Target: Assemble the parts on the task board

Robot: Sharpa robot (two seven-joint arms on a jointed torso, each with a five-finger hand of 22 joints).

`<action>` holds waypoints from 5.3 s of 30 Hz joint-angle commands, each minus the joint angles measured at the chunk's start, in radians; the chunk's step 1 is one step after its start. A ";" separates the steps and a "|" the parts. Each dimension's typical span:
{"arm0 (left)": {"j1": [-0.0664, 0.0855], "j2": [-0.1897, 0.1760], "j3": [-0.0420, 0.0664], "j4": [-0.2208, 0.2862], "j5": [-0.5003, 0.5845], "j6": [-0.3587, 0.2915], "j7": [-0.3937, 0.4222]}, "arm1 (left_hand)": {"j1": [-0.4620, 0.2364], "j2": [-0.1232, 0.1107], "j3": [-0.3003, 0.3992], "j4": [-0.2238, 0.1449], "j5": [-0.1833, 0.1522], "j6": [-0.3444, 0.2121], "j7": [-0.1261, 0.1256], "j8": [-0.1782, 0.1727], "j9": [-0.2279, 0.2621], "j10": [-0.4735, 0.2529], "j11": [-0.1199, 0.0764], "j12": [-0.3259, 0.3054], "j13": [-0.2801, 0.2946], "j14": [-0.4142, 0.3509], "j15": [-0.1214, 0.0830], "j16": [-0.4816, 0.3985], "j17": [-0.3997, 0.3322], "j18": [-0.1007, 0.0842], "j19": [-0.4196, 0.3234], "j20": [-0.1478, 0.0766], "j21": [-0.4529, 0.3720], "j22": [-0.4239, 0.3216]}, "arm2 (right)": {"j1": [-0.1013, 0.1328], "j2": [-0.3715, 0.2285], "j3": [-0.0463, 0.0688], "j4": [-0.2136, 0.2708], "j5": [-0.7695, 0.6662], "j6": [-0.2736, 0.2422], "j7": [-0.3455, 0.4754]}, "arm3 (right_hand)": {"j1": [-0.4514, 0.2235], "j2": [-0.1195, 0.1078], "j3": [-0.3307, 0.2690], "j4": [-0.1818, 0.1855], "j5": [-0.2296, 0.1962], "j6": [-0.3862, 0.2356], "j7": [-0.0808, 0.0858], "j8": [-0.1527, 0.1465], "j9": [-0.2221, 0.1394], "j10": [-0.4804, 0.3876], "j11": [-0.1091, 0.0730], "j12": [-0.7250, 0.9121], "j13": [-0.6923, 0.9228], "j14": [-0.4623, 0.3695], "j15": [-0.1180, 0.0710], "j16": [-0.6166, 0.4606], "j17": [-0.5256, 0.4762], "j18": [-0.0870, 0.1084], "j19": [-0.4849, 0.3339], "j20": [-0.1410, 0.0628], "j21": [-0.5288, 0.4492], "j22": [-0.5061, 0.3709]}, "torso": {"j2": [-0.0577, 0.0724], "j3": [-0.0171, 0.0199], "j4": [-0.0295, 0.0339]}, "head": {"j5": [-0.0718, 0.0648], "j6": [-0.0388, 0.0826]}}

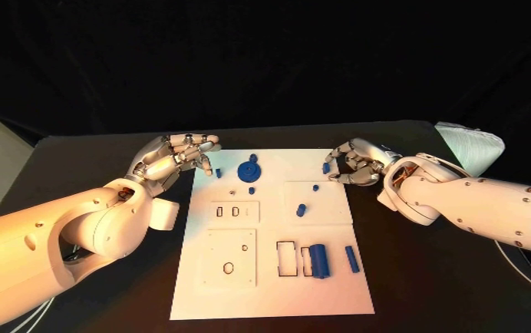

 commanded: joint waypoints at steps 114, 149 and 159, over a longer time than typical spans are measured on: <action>0.000 0.021 -0.003 -0.040 -0.056 0.024 -0.061 | -0.017 0.008 -0.016 -0.014 0.000 -0.002 -0.033 0.061 0.024 0.044 -0.051 0.289 0.159 0.046 -0.044 0.142 0.044 0.015 -0.006 -0.032 0.105 0.037 | -0.135 0.375 -0.007 0.186 -0.399 -0.199 -0.494 | -0.109 0.014 0.186 -0.046 0.031 0.132 -0.067 0.162 0.043 0.099 -0.060 0.037 0.259 0.104 -0.051 0.005 0.254 -0.020 0.089 -0.050 0.032 0.233 | -0.036 -0.0170 -0.0018 | 0.059 -0.064; -0.001 0.021 -0.003 -0.041 -0.058 0.028 -0.065 | -0.018 0.008 -0.015 -0.014 0.000 -0.005 -0.032 0.063 0.024 0.033 -0.050 0.296 0.164 0.046 -0.043 0.146 0.046 0.015 -0.006 -0.032 0.108 0.038 | -0.138 0.377 -0.008 0.181 -0.416 -0.191 -0.505 | -0.147 -0.030 0.139 -0.035 -0.008 0.038 -0.032 0.122 0.015 0.053 -0.029 -0.017 0.211 0.100 -0.025 -0.001 0.236 -0.014 0.078 -0.028 0.009 0.215 | -0.036 -0.0169 -0.0016 | 0.059 -0.069; -0.001 0.022 -0.003 -0.042 -0.058 0.028 -0.065 | -0.017 0.008 -0.015 -0.014 0.000 -0.005 -0.032 0.064 0.024 0.030 -0.049 0.297 0.165 0.045 -0.043 0.147 0.047 0.015 -0.007 -0.032 0.108 0.038 | -0.138 0.377 -0.008 0.187 -0.411 -0.195 -0.496 | -0.147 -0.031 0.134 -0.034 -0.011 0.033 -0.030 0.119 0.013 0.052 -0.028 -0.018 0.210 0.100 -0.023 -0.001 0.236 -0.014 0.078 -0.026 0.009 0.215 | -0.036 -0.0166 -0.0024 | 0.060 -0.069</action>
